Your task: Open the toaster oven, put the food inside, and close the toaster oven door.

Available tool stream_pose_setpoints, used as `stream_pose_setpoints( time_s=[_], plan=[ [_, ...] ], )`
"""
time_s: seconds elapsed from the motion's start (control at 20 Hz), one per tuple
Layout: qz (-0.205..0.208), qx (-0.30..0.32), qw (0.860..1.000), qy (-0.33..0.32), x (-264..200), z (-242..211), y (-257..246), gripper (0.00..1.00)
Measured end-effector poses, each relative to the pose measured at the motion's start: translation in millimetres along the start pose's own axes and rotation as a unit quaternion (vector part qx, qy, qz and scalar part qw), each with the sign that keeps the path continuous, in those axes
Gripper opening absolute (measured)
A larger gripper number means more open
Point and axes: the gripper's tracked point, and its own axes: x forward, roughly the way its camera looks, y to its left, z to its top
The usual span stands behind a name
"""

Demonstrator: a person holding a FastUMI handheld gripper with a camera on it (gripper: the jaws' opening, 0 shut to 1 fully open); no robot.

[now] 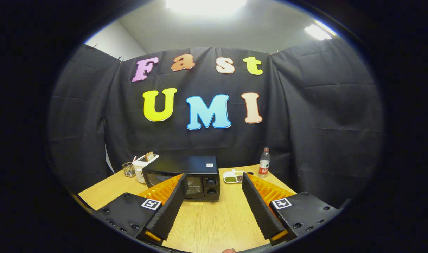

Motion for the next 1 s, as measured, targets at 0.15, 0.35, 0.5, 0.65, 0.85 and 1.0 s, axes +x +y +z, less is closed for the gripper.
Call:
stream_pose_setpoints(
  time_s=[0.15, 0.35, 0.5, 0.65, 0.85, 1.0],
  plan=[
    [-0.002, 0.006, 1.0, 0.015, -4.2, -7.7, -2.6, 0.98],
    [0.0, -0.002, 1.0, -0.008, -5.4, 4.0, -2.1, 0.98],
    [0.003, 0.002, 1.0, -0.001, -3.5, 4.4, -0.7, 0.98],
    [-0.003, -0.009, 1.0, -0.008, 3.1, 7.5, -4.2, 0.98],
    [-0.002, 0.0, 1.0, -0.008, 11.0, 10.3, -2.2, 0.98],
    [-0.001, -0.005, 1.0, -0.011, 14.9, 13.8, -0.1, 0.98]
  ],
)
